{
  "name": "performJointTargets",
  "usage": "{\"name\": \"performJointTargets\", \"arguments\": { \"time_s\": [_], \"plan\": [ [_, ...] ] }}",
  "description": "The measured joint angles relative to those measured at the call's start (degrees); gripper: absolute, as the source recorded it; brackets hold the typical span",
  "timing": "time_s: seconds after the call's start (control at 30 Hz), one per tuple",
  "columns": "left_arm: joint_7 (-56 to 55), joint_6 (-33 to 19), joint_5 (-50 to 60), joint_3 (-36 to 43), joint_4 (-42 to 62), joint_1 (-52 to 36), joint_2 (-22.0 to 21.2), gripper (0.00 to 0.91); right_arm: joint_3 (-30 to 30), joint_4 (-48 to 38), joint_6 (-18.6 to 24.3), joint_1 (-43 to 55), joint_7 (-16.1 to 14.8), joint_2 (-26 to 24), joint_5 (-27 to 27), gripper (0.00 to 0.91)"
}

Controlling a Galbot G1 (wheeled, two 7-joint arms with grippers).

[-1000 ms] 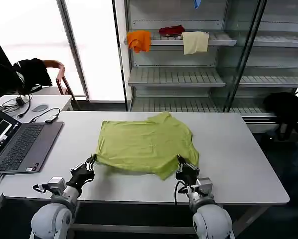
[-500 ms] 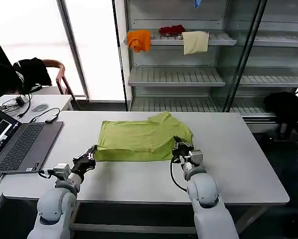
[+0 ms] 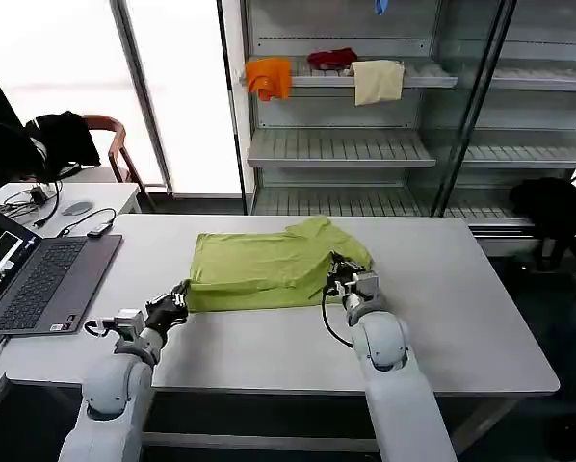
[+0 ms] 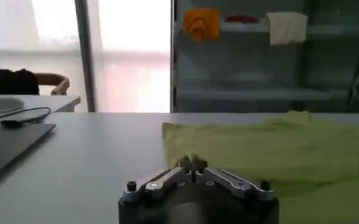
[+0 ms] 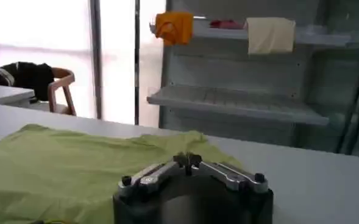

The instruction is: Fold and organize the clothes.

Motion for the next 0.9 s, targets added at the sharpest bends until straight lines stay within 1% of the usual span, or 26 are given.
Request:
{"name": "performJointTargets", "arguments": {
  "time_s": [0.17,0.37,0.57,0.9],
  "plan": [
    [0.0,-0.2,0.5,0.4,-0.2,-0.2,0.0,0.907,0.7,-1.1,0.4,1.2,0.8,0.2,-0.3,0.907],
    [0.0,-0.2,0.9,0.2,-1.3,0.0,0.1,0.907,1.0,0.0,-0.1,0.5,0.3,-0.7,-0.3,0.907],
    [-0.4,0.5,1.8,0.5,-1.9,1.1,0.2,0.907,2.1,3.2,-0.3,-3.3,0.2,-2.1,0.0,0.907],
    [-1.1,1.1,4.1,1.4,-1.8,2.6,-0.3,0.907,5.7,6.5,0.2,-10.3,0.0,-4.7,1.5,0.907]
  ]
}}
